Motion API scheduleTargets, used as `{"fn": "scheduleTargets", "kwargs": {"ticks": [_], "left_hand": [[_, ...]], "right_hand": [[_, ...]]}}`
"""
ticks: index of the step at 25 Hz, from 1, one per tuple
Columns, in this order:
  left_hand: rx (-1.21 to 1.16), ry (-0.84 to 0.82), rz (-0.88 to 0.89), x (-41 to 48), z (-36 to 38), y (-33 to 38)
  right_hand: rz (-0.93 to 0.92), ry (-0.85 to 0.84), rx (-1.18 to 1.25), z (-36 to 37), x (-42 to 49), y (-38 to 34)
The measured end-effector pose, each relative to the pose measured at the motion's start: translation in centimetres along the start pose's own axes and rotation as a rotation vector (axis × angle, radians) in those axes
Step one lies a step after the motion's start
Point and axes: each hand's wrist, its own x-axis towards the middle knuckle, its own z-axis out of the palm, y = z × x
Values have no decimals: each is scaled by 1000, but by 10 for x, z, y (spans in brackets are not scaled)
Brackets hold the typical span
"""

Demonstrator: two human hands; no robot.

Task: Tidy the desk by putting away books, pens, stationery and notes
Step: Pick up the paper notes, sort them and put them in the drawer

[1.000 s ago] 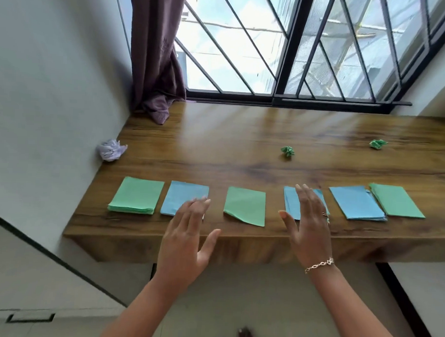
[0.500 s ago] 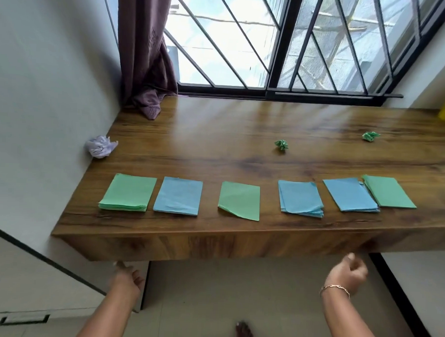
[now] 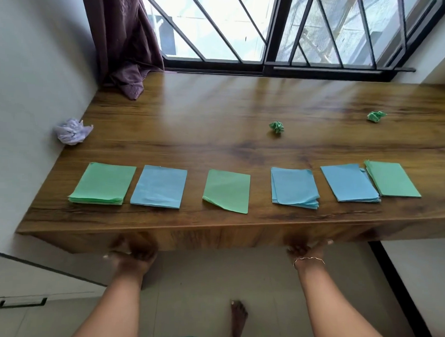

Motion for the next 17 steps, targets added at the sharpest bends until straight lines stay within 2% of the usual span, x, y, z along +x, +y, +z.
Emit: {"fn": "scheduleTargets", "kwargs": {"ticks": [3, 9, 13, 17], "left_hand": [[-13, -44, 54, -6, 2, -6], [13, 11, 45, -12, -8, -7], [42, 20, 23, -15, -27, -7], [106, -47, 52, -21, -56, -11]], "right_hand": [[41, -18, 84, -1, 3, -2], [72, 8, 171, -3, 6, -5], [67, 19, 210, -26, 4, 2], [66, 40, 222, -57, 5, 8]]}}
